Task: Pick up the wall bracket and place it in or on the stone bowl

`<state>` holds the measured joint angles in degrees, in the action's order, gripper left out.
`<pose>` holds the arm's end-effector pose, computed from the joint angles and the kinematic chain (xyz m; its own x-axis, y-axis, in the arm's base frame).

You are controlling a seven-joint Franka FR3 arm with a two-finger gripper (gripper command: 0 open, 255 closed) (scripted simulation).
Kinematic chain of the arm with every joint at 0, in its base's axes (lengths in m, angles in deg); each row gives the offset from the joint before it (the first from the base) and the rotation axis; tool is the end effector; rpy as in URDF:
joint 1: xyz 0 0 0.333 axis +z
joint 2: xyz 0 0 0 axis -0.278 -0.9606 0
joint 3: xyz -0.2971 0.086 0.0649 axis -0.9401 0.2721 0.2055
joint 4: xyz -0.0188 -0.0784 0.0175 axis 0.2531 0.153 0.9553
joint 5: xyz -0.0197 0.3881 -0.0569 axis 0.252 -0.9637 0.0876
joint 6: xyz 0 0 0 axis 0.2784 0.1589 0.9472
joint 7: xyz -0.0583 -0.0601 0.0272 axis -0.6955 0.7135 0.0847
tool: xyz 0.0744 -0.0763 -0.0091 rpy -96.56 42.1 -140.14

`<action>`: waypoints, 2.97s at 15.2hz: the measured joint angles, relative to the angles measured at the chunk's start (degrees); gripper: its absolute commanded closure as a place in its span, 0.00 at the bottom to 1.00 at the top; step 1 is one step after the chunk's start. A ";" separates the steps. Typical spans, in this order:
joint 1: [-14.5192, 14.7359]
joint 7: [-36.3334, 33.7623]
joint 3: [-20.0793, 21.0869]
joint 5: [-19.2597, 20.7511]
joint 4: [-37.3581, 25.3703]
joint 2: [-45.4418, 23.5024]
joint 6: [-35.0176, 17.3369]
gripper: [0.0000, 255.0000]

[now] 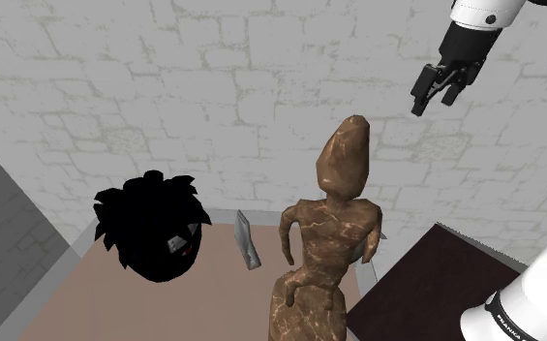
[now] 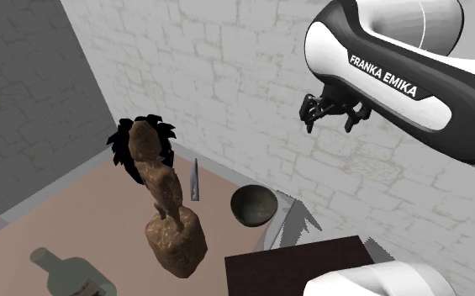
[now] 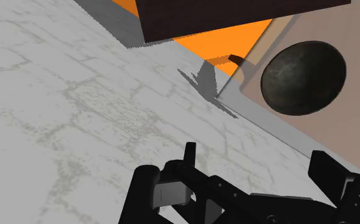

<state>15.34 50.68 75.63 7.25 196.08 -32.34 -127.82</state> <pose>0.3142 -0.0272 0.6070 0.9705 -0.1945 0.1426 -0.2038 -0.9776 0.0533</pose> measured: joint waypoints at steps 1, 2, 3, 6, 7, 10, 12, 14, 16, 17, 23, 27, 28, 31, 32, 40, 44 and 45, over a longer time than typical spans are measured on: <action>0.00 0.00 0.00 0.00 0.00 0.00 0.00 0.00; 0.23 -0.29 0.30 -0.26 0.41 -0.36 -0.64 0.00; 0.49 -0.44 0.51 -0.53 0.53 -1.29 -1.50 0.00; 1.80 -1.93 2.19 -1.98 0.32 -5.74 -4.98 0.00; 2.11 -2.05 2.41 -2.27 0.91 -6.98 -6.54 0.00; 3.40 -3.44 4.08 -3.56 1.36 -11.43 -10.73 0.00; 4.22 -4.18 5.09 -4.31 1.04 -14.33 -12.92 0.00; 5.04 -4.99 6.18 -5.03 0.41 -17.39 -14.96 0.00; 5.80 -5.79 7.26 -5.61 -0.44 -21.20 -17.51 0.00; 6.23 -6.32 7.90 -5.91 -0.69 -22.84 -18.69 0.00; 8.21 -8.35 10.78 -6.75 -4.71 -33.53 -24.26 0.00; 9.29 -9.38 12.29 -6.56 -8.57 -41.27 -27.42 0.00; 9.65 -9.78 12.72 -6.46 -9.85 -43.05 -27.74 0.00; 10.83 -11.16 13.93 -5.83 -13.64 -49.21 -29.61 0.00; 11.19 -11.48 14.21 -5.57 -15.03 -51.19 -29.99 0.00; 15.39 -14.72 16.11 -3.05 -28.09 -67.21 -31.49 0.00; 16.52 -15.12 16.23 -2.34 -31.36 -71.76 -32.39 0.00; 16.68 -15.24 16.17 -2.18 -31.57 -72.41 -32.82 0.00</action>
<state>32.02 35.43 91.80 5.06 164.51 -104.76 -160.64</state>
